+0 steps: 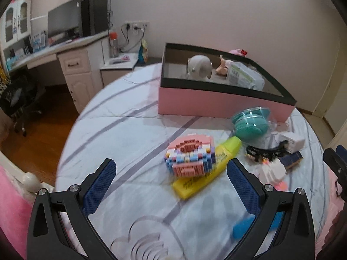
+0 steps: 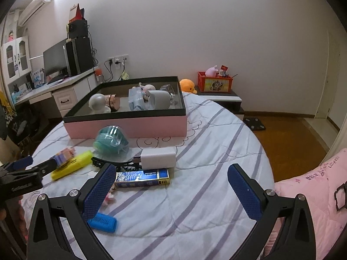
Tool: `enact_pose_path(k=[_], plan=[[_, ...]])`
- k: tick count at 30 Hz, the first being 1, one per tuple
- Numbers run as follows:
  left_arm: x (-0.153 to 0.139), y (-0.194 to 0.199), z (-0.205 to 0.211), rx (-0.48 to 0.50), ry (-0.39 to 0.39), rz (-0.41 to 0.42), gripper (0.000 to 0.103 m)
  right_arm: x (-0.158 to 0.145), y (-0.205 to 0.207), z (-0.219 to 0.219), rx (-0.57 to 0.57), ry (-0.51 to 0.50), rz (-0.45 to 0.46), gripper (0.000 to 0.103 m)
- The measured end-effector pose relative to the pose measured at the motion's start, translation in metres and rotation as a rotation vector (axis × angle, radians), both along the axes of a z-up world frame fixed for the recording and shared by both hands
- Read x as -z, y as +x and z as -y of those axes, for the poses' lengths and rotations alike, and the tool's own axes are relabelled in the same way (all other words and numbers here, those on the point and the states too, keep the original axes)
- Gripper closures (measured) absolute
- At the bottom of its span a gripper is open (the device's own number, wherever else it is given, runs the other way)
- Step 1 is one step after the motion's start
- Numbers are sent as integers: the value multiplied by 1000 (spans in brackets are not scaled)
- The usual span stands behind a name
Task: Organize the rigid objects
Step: 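Grasp the pink-and-blue brick block with the left tool while the right tool grasps the white block, then carry the brick block and white block into the pink box and open both tools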
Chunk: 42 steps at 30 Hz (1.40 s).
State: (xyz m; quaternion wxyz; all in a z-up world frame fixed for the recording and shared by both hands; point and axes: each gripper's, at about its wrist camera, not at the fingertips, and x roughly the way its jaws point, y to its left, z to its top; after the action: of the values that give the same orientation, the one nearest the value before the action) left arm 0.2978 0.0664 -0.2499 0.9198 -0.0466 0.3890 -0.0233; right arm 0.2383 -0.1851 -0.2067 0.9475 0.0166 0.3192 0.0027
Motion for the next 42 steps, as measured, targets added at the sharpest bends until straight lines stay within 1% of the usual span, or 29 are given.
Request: enact_pose_path(k=[4, 7, 8, 9, 10, 11, 14, 16, 18, 20, 23, 24, 25, 27, 29, 33, 34, 35, 40, 41, 42], plan=[[12, 20, -2, 2, -36, -59, 1, 5, 15, 0, 1, -4, -15, 0], [15, 29, -3, 18, -63, -77, 4, 7, 26, -2, -5, -9, -27, 0], [15, 31, -4, 26, -66, -75, 11, 8, 29, -3, -9, -12, -34, 0], [14, 34, -4, 35, -72, -68, 23, 9, 32, -5, -12, -14, -40, 0], [13, 36, -4, 52, -84, -67, 32, 11, 36, -6, -16, -17, -46, 0], [13, 38, -3, 71, -89, -69, 48, 12, 39, -7, -18, -21, -50, 0], [13, 36, 0, 84, -65, -62, 49, 18, 52, -9, -28, -36, -81, 0], [10, 33, 1, 81, -52, -47, 49, 24, 61, -11, -37, -45, -118, 0], [5, 28, 1, 63, -15, -19, 49, 29, 69, -11, -44, -38, -138, 0], [1, 24, 3, 65, 6, -6, 49, 34, 77, -8, -54, -16, -165, 0], [-4, 17, 3, 66, 27, 8, 49, 37, 85, 0, -67, 52, -184, 1], [-5, 16, 3, 65, 30, 8, 49, 39, 85, 2, -69, 65, -195, 8], [-6, 16, 2, 64, 32, 10, 49, 40, 85, 3, -74, 75, -201, 23], [-9, 14, 1, 63, 42, 16, 50, 41, 83, 4, -99, 103, -204, 35], [-11, 12, 0, 65, 41, 17, 49, 41, 82, 2, -107, 90, -204, 36], [-18, 8, 2, 71, 28, 34, 49, 43, 83, 1, -138, 101, -211, 36], [-20, 5, 2, 72, 21, 42, 49, 43, 83, 3, -153, 123, -206, 48], [-22, 5, 2, 73, 18, 46, 49, 41, 81, 4, -147, 127, -195, 49], [-33, -3, 6, 76, 10, 75, 49, 35, 74, 4, -138, 94, -157, 49], [-36, -6, 6, 76, 8, 83, 49, 31, 70, 4, -129, 89, -125, 49], [-39, -9, 7, 74, 5, 95, 49, 28, 67, 4, -125, 80, -112, 49]])
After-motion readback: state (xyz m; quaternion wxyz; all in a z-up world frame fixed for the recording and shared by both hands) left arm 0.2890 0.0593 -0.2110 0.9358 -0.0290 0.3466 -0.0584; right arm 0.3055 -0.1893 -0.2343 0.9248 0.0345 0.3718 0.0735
